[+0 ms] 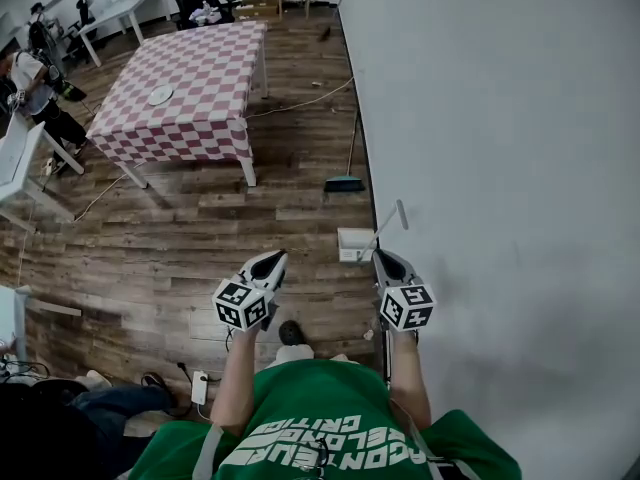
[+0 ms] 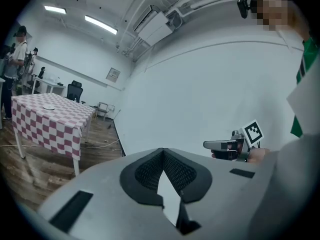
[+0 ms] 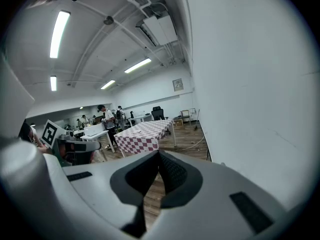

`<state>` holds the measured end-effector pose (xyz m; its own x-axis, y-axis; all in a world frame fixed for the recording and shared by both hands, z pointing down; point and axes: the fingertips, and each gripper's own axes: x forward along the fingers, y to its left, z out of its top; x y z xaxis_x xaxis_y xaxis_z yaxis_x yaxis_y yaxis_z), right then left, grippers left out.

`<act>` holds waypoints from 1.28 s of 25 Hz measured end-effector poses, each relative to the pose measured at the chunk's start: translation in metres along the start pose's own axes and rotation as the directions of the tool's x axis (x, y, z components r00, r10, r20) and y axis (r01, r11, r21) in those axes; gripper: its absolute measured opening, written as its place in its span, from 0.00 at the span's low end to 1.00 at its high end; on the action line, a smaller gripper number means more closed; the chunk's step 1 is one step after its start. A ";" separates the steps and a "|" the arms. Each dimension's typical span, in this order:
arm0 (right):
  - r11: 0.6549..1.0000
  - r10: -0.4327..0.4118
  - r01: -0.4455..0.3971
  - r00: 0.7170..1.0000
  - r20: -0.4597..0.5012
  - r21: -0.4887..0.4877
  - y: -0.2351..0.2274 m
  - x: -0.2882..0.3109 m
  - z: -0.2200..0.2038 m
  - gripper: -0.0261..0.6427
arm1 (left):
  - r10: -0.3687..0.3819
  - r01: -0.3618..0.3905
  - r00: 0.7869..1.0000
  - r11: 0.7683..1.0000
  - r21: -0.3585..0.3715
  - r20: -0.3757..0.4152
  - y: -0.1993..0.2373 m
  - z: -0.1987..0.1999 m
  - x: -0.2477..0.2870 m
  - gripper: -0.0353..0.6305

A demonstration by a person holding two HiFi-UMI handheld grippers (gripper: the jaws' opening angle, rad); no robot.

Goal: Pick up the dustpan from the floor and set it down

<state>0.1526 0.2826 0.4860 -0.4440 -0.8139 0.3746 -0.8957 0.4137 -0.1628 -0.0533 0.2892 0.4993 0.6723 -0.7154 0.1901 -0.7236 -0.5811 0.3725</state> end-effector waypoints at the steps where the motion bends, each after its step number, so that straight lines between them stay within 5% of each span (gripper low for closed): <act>1: 1.000 -0.009 0.009 1.000 0.001 0.000 0.000 0.002 0.002 0.05 | -0.005 0.005 1.000 1.000 0.000 0.000 0.004 0.001 0.000 0.06; 20: 0.992 -0.119 0.119 0.993 0.001 0.050 -0.019 0.022 -0.004 0.05 | -0.040 0.040 0.998 0.999 0.015 -0.042 0.048 0.000 0.022 0.06; 32: 0.982 -0.174 0.174 0.985 -0.002 0.076 -0.069 0.068 0.012 0.05 | -0.106 0.110 0.990 0.993 0.037 -0.089 0.075 0.025 0.092 0.06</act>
<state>0.1838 0.1936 0.5118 -0.2810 -0.8728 0.3990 -0.9584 0.2336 -0.1639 -0.0496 0.1702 0.5216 0.7567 -0.6121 0.2297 -0.6506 -0.6700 0.3576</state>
